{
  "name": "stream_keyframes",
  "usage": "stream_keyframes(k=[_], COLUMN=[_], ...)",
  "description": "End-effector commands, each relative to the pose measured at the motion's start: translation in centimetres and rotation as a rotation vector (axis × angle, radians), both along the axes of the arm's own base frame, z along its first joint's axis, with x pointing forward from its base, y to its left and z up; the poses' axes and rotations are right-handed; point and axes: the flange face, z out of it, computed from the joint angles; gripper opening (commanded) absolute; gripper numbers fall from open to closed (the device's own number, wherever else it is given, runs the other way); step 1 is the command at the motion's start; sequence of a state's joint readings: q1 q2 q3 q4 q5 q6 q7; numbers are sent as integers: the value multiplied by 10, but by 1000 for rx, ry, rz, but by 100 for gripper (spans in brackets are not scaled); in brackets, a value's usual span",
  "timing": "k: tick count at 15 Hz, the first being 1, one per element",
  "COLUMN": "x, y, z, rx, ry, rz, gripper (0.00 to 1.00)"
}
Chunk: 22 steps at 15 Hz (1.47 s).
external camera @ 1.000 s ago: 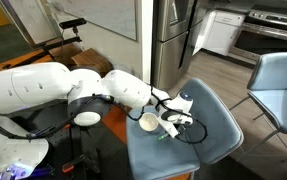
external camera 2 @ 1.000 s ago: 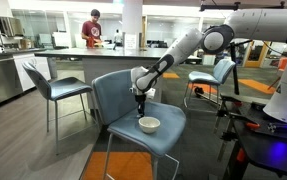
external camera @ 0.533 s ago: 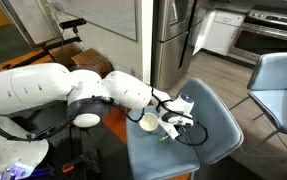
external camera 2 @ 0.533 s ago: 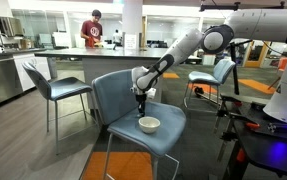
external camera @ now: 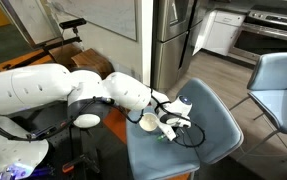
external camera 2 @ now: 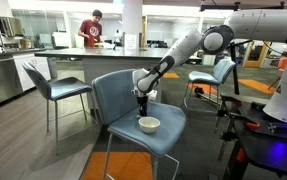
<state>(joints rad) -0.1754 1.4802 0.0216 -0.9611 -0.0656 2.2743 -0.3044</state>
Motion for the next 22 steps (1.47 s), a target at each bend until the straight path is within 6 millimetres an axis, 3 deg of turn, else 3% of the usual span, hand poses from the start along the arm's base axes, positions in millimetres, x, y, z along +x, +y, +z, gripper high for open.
stream_keyframes(k=[1, 4, 5, 6, 10, 12, 17, 22], x=[0, 1, 2, 5, 16, 19, 21, -6], y=[-1, -3, -4, -5, -11, -5, 32, 66], z=[2, 3, 5, 8, 28, 43, 84, 108], rx=[23, 19, 9, -7, 5, 28, 80, 129], ry=[11, 8, 7, -1, -37, -60, -131, -134], rz=[0, -4, -7, -6, -2, 23, 110, 143], gripper=[26, 3, 0, 5, 5, 5, 5, 5])
